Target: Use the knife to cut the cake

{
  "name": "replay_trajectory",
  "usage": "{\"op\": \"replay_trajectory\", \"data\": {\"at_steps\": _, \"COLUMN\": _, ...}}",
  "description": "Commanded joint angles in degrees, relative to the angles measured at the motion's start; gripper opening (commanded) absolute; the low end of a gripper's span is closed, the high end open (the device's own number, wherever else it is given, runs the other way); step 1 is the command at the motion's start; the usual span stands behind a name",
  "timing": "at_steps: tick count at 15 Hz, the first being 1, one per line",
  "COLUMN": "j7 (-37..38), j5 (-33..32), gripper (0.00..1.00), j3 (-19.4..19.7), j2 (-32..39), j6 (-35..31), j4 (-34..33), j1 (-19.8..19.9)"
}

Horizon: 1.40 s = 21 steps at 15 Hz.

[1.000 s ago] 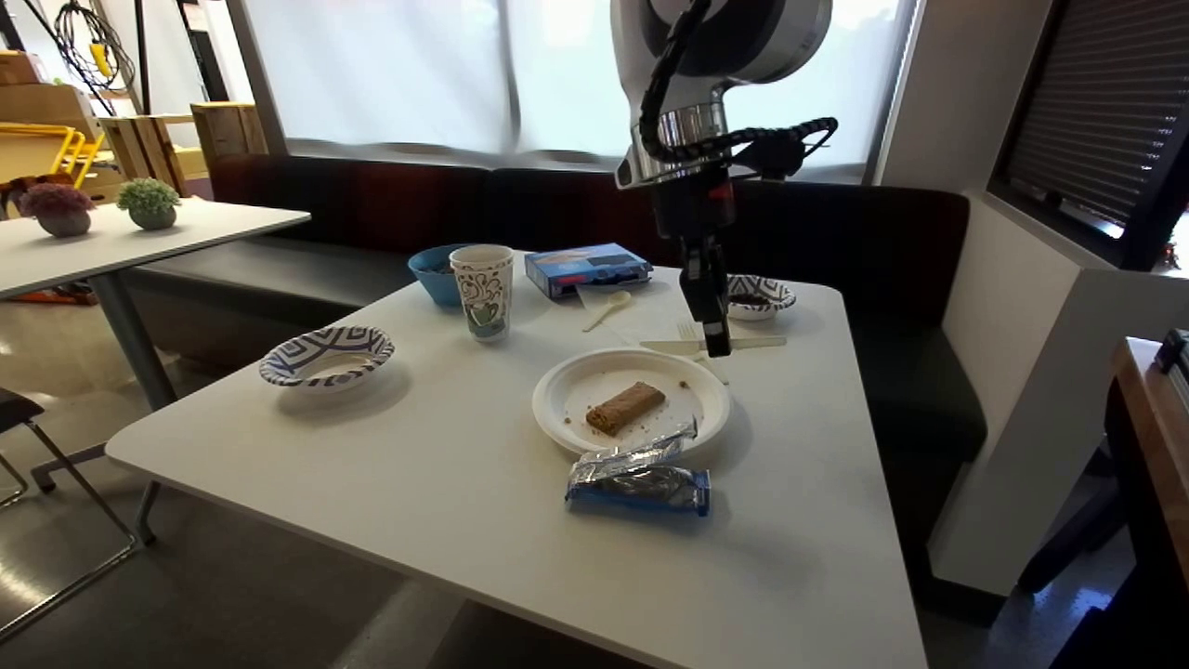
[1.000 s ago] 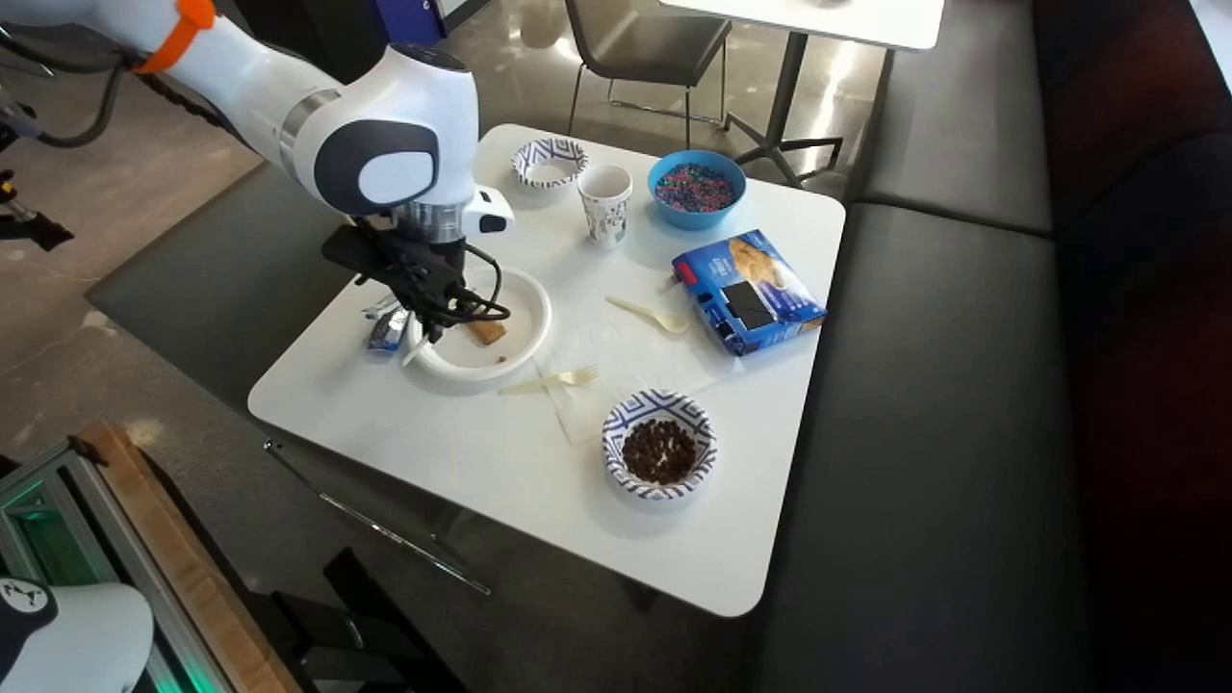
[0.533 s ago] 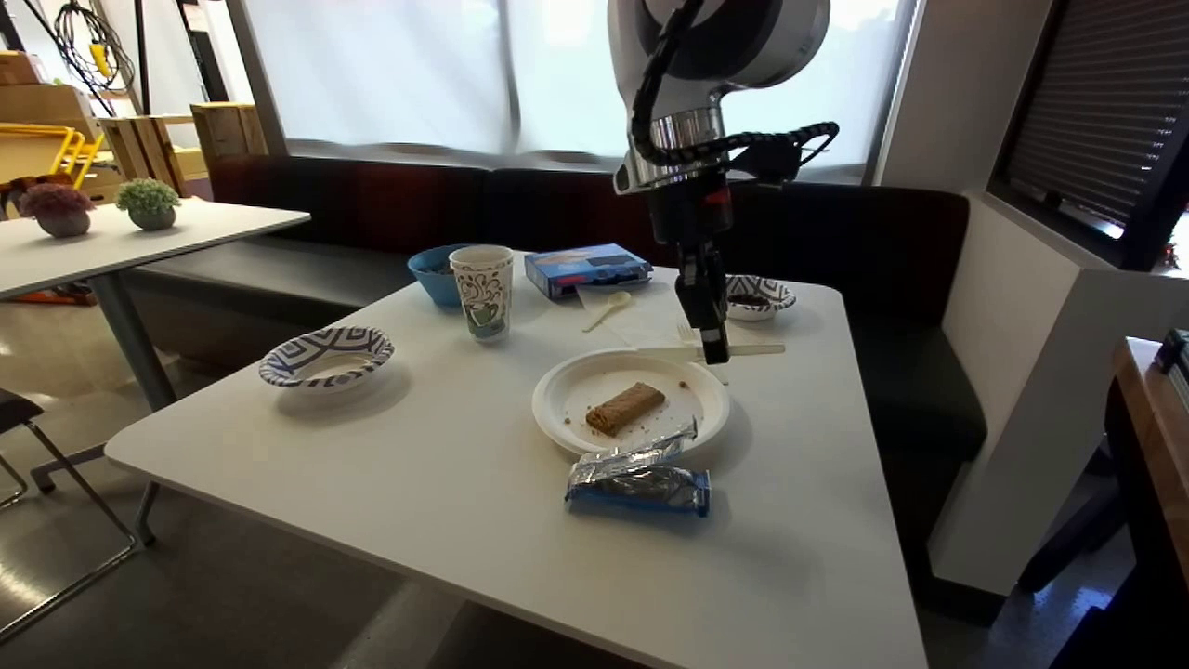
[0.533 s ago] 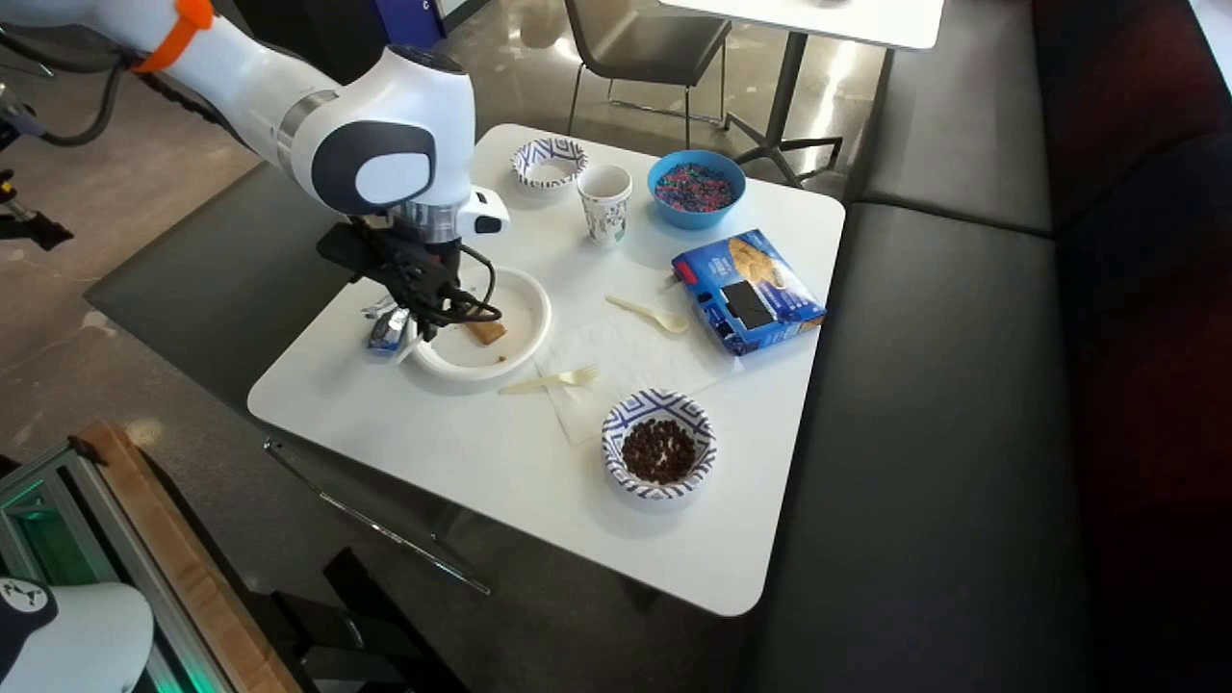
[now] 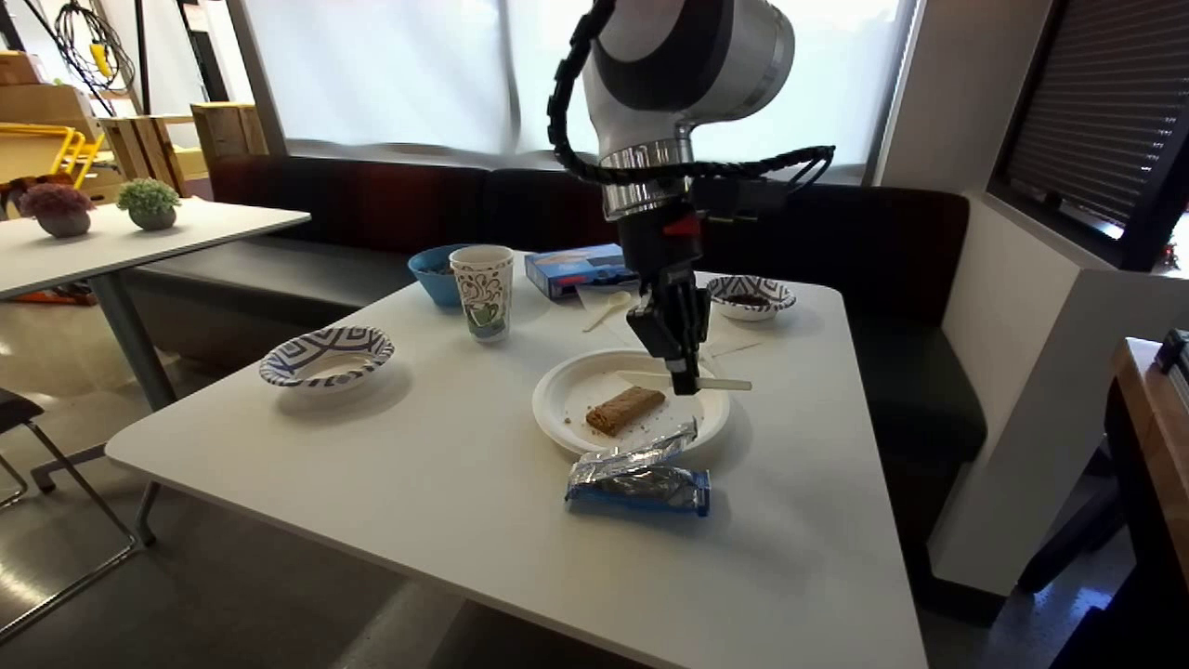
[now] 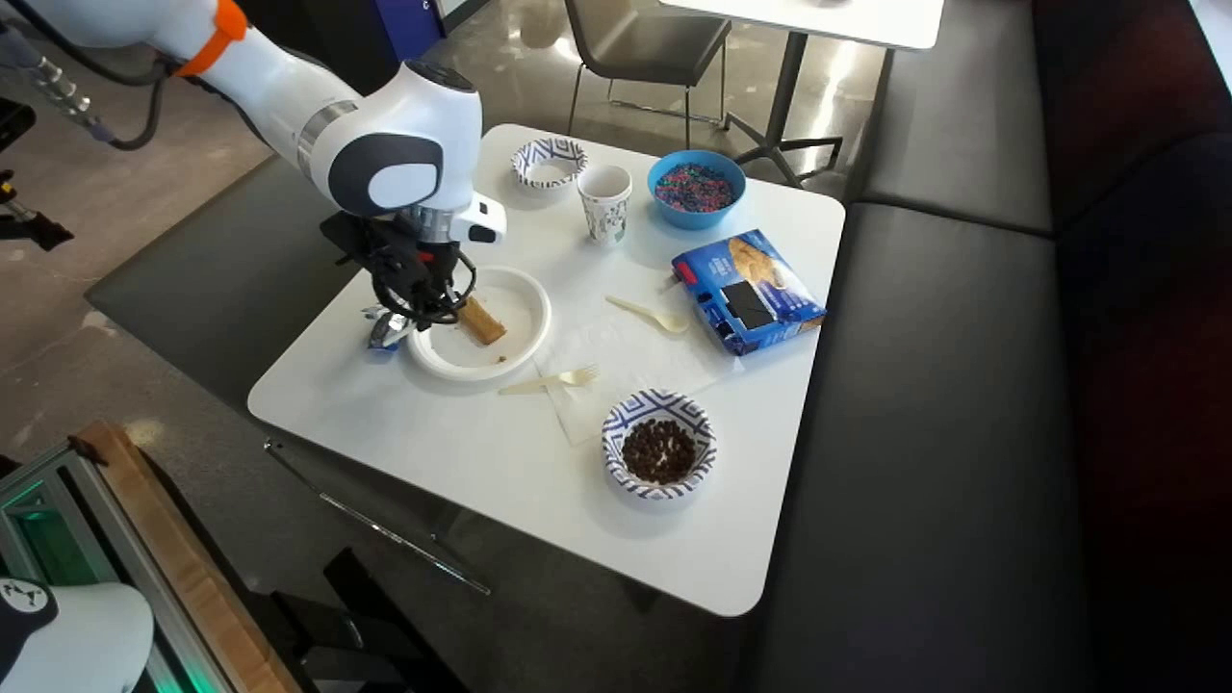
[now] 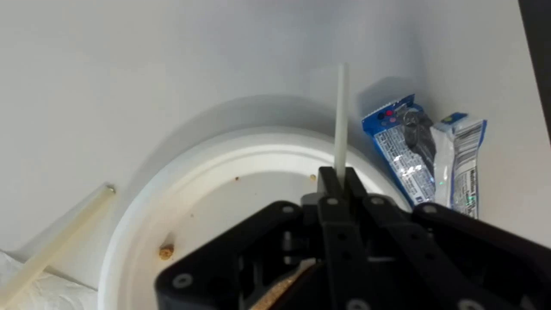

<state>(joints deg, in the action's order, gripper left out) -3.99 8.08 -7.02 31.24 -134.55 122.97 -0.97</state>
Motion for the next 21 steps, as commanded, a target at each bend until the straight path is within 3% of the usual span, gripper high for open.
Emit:
{"op": "replay_trajectory", "data": {"at_steps": 1, "j7": 8.9, "j5": -0.2, "gripper": 0.01, "j3": 3.0, "j2": 2.1, "j6": -0.6, "j4": -1.9, "j1": -2.6}}
{"op": "replay_trajectory", "data": {"at_steps": 5, "j7": 7.7, "j5": -0.1, "gripper": 0.05, "j3": 2.7, "j2": 1.8, "j6": 0.1, "j4": -1.8, "j1": -1.7}}
{"op": "replay_trajectory", "data": {"at_steps": 21, "j7": 8.2, "j5": -0.1, "gripper": 0.01, "j3": 3.9, "j2": 6.3, "j6": 0.9, "j4": -5.5, "j1": -1.2}}
